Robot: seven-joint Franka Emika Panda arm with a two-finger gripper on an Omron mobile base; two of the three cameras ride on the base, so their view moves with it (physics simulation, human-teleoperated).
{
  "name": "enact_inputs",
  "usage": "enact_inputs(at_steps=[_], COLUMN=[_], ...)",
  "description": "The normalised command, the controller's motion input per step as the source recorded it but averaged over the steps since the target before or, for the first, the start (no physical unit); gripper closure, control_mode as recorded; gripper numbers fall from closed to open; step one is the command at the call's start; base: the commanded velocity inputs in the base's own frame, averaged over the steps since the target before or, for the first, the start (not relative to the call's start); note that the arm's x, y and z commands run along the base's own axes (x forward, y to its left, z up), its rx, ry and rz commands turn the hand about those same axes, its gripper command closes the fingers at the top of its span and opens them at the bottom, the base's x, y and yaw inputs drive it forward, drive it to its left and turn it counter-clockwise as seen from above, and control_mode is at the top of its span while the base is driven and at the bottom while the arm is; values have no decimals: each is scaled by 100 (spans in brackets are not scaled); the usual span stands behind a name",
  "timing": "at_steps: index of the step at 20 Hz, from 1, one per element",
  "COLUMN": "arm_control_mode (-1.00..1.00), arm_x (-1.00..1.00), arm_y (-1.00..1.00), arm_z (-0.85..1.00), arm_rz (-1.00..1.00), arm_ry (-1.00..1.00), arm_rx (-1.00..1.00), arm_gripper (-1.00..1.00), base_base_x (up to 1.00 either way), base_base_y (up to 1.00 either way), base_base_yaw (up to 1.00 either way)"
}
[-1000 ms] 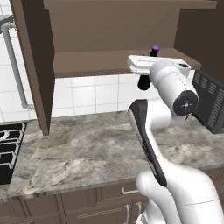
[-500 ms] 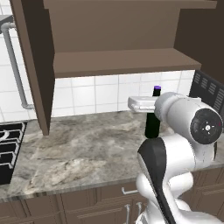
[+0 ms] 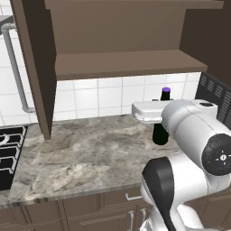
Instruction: Open the cabinet directly in front. Then move the beer and the mug to the dining counter with the candle on it.
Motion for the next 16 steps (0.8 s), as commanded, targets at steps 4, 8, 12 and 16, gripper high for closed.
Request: enact_inputs(at_steps=[4, 8, 12, 16], arm_control_mode=[-100, 100, 100, 100], arm_x=[-15, -25, 0, 0], arm_y=[0, 2, 0, 0], arm_z=[-5, -13, 0, 0], arm_rz=[0, 0, 0, 0], arm_ry=[3, 4, 0, 0], arm_rx=[0, 0, 0, 0], arm_gripper=[100, 100, 100, 100], base_base_x=[0, -75, -100, -72], base_base_y=[0, 19, 47, 31], base_base_yaw=[0, 0, 14, 62])
